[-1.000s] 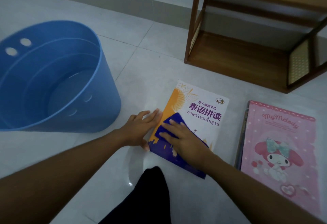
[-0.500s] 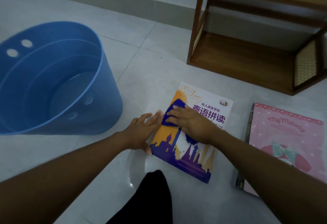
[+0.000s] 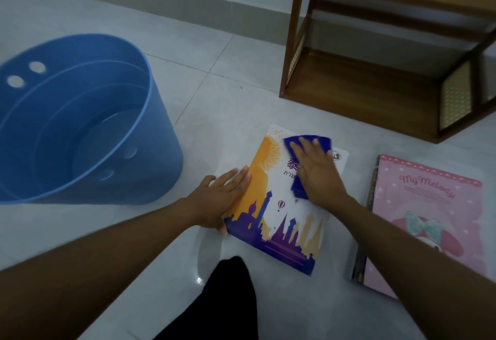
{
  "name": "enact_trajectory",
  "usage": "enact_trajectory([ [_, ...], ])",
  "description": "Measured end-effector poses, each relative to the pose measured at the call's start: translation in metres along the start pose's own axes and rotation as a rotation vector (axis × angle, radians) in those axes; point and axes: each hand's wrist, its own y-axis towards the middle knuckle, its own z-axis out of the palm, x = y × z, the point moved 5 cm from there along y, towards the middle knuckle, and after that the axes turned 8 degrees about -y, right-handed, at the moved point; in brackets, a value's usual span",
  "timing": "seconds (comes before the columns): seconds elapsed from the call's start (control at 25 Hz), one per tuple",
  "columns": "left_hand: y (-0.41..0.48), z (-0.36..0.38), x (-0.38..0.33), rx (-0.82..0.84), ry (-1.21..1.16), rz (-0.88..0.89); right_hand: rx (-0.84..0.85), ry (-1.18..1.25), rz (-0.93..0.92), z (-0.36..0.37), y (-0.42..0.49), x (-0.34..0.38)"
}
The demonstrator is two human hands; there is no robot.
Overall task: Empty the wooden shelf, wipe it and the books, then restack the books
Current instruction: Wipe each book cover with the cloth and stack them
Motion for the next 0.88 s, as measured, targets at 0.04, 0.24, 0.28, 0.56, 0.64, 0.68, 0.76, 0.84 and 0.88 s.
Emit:
enact_trajectory([
  [0.04,0.0,0.001,0.0,0.005,0.003,-0.009,0.004,0.028,0.107,-0.002,0.001,-0.013],
  [0.24,-0.002,-0.003,-0.004,0.018,-0.006,-0.031,0.074,0.102,0.192,0.002,-0.013,0.001],
  [0.28,-0.002,-0.002,-0.005,0.032,-0.021,-0.038,0.077,0.096,0.101,0.004,-0.022,0.007],
  [0.56,0.001,-0.021,-0.03,-0.221,-0.79,-0.305,0.067,0.002,0.225,0.008,-0.034,-0.004],
  [0.64,0.004,-0.027,-0.036,-0.285,-0.833,-0.408,0.079,-0.009,0.239,0.01,-0.033,0.002],
  [0.68,0.006,-0.029,-0.039,-0.294,-0.856,-0.442,0.078,-0.001,0.241,0.01,-0.032,0.003],
  [0.76,0.01,-0.033,-0.04,-0.322,-0.9,-0.494,0.069,0.023,0.25,0.01,-0.031,0.0],
  [0.84,0.01,-0.037,-0.039,-0.371,-0.925,-0.54,0.063,0.044,0.255,0.01,-0.03,0.0],
  [0.88,0.009,-0.04,-0.038,-0.401,-0.934,-0.549,0.064,0.053,0.258,0.011,-0.03,0.002],
])
